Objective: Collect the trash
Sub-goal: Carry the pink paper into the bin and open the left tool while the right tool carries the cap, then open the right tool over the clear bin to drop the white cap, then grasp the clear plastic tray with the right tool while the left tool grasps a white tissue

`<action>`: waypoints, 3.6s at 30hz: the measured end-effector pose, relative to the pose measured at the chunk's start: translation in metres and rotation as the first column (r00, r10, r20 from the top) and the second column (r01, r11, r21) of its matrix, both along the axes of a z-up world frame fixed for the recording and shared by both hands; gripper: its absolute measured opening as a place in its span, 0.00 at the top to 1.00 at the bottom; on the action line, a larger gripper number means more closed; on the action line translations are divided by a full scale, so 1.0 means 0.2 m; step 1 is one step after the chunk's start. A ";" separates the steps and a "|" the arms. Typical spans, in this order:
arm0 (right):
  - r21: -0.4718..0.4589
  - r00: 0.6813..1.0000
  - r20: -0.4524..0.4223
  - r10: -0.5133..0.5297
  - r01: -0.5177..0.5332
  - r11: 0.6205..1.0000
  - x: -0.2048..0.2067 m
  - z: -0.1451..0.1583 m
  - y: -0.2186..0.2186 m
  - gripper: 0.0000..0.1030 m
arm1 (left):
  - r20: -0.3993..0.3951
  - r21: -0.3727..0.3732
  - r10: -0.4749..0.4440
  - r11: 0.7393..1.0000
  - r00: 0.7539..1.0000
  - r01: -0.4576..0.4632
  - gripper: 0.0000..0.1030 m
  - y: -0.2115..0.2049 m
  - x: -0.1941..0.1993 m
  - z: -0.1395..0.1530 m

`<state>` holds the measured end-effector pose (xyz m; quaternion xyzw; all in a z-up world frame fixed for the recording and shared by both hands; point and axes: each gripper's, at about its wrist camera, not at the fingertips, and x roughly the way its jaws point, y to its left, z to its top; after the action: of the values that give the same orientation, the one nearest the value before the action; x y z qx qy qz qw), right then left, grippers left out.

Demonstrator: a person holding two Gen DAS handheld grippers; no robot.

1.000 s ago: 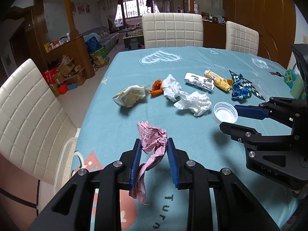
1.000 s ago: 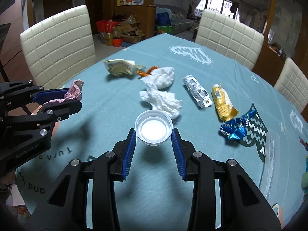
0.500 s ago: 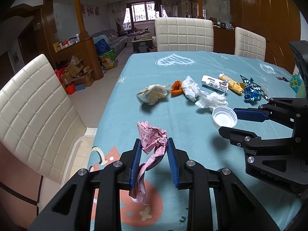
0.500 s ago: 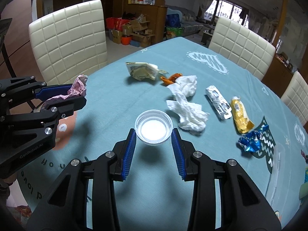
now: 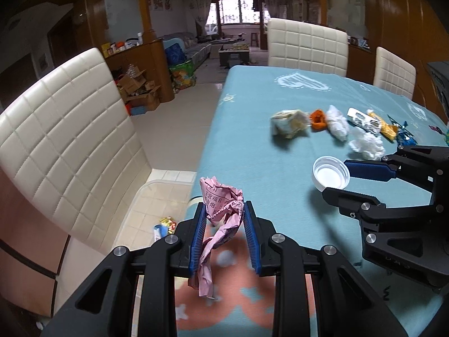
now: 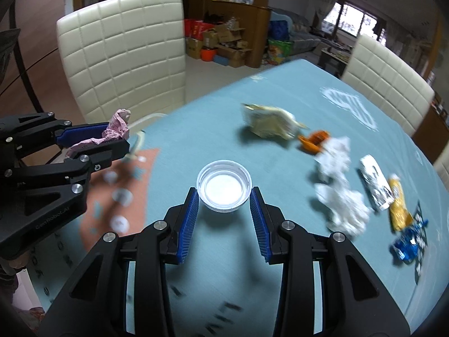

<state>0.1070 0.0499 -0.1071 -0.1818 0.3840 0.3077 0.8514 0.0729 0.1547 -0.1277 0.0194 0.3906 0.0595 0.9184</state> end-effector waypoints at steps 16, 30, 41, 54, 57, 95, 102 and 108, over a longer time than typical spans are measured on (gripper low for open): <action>0.016 0.989 0.021 0.144 -0.145 0.989 -0.02 0.04 0.40 0.62 | -0.015 0.038 0.181 0.983 0.983 -0.181 0.74 0.39 -0.05 -0.02; 0.040 0.988 0.008 0.157 -0.157 0.987 0.02 0.03 0.49 0.61 | -0.033 0.055 0.207 0.977 0.978 -0.205 0.69 0.47 0.00 -0.03; 0.038 0.987 -0.007 0.162 -0.161 0.986 0.03 0.01 0.51 0.61 | -0.075 0.020 0.221 0.975 0.972 -0.220 0.30 0.50 -0.02 -0.10; 0.042 0.981 -0.004 0.196 -0.196 0.980 0.01 0.02 0.61 0.61 | -0.065 0.052 0.264 0.964 0.962 -0.261 0.30 0.56 -0.16 -0.07; 0.046 0.979 -0.008 0.202 -0.201 0.978 0.01 0.02 0.63 0.61 | -0.066 0.054 0.273 0.961 0.960 -0.270 0.30 0.57 -0.17 -0.07; 0.156 0.995 0.076 -0.057 0.045 0.987 -0.02 0.23 -0.12 0.32 | -0.026 0.072 0.062 0.996 0.998 -0.060 0.30 0.04 -0.13 0.13; 0.137 0.972 0.101 -0.210 0.195 0.971 -0.01 0.22 -0.58 0.28 | -0.008 0.050 -0.067 0.996 0.998 0.067 0.30 -0.32 -0.04 0.17; 0.097 0.910 0.108 -0.399 0.390 0.916 0.03 0.16 -1.06 0.20 | -0.036 0.047 -0.157 0.986 0.987 0.159 0.30 -0.62 0.10 0.13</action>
<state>0.1135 -0.1614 -0.0750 -0.0880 0.3469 0.1312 0.9245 0.0938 0.0310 -0.1017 0.0740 0.4010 -0.0043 0.9131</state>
